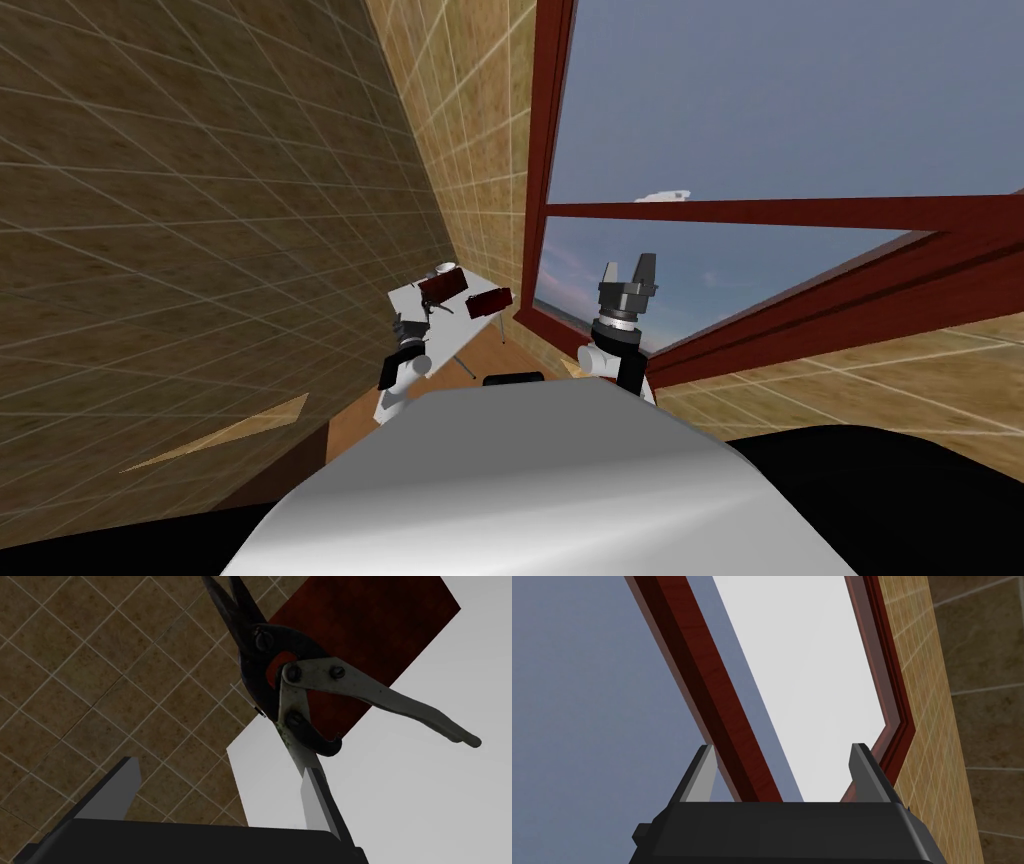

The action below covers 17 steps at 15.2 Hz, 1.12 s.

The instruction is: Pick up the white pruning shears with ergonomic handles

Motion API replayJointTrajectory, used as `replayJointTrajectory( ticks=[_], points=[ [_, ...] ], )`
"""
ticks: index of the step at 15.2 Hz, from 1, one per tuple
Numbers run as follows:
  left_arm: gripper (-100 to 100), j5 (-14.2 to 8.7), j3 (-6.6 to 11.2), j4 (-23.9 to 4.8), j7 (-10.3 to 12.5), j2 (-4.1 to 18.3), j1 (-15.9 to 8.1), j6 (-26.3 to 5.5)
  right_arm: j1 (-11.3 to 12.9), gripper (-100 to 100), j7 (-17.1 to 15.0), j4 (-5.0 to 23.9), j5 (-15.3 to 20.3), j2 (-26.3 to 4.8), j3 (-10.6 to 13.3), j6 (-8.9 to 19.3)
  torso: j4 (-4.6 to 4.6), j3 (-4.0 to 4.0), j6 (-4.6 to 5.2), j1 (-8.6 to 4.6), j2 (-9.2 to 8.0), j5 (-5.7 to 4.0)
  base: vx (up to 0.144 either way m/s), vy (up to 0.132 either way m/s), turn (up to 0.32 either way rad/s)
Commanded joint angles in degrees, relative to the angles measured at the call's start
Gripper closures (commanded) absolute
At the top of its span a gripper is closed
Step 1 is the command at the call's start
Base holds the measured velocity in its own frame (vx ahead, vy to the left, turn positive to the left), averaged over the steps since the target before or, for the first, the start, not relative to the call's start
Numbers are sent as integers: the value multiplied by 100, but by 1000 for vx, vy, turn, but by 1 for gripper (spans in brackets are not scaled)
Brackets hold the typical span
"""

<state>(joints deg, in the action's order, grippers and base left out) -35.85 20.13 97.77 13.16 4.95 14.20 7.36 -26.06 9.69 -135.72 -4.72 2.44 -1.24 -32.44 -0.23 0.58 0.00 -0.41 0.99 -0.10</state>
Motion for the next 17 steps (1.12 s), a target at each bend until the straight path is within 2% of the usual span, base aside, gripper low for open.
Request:
replayJointTrajectory(
  ticks=[1, 3, 4, 5, 6, 7, 12, 13, 14, 17],
  points=[
    [-100, -79, 30, -133, 42, -242, -51, -31, 0, 0, 0, 0, 0, 0, 0, 0, 0, 0, 0, 0, 0, 0, 108, -81, 44],
    [-100, -107, 45, -161, 54, -403, -60, -53, 1, 0, 0, 0, 0, 0, 0, 0, 5, -12, 1, 10, -20, 2, 77, -55, 19],
    [-100, -86, 51, -119, 39, -314, -60, -64, 1, 0, 0, 0, 0, 0, 0, 0, 7, -17, 1, 18, -30, 3, 34, -23, 2],
    [-100, -80, 227, -22, -68, -484, -221, -205, 1, 0, 0, 0, 0, -1, 0, 0, 10, -24, 1, 28, -42, 5, 33, 38, -70],
    [-100, -85, 115, -106, 11, -385, -134, -105, 2, 0, 0, 1, 0, -1, 0, 1, 12, -28, 3, 47, -47, 7, 26, 42, -52],
    [100, -84, 136, -97, -6, -401, -156, -125, 2, 0, 0, 1, 0, -1, -1, 1, 13, -31, 1, 56, -54, 11, 11, 12, -4],
    [100, -84, 122, -105, -7, -407, -153, -137, 2, 0, 0, 1, 0, -1, -1, 1, 22, -46, -9, 55, -75, 4, 1, 0, -6],
    [-100, -56, 150, -83, 10, -196, -127, -81, 2, 0, 0, 1, 0, -1, -1, 1, 22, -47, -9, 56, -76, 4, -40, -38, -5],
    [-100, -56, 150, -83, 10, -196, -127, -81, 3, 0, 0, 1, 0, -1, 0, 1, 24, -52, -9, 47, -86, 2, -75, -69, 4],
    [-100, 30, 243, -16, 64, 88, -50, 85, 3, 0, 0, 1, 0, 0, 0, 1, 30, -69, -10, 26, -115, -3, -97, -82, 15]
  ],
)
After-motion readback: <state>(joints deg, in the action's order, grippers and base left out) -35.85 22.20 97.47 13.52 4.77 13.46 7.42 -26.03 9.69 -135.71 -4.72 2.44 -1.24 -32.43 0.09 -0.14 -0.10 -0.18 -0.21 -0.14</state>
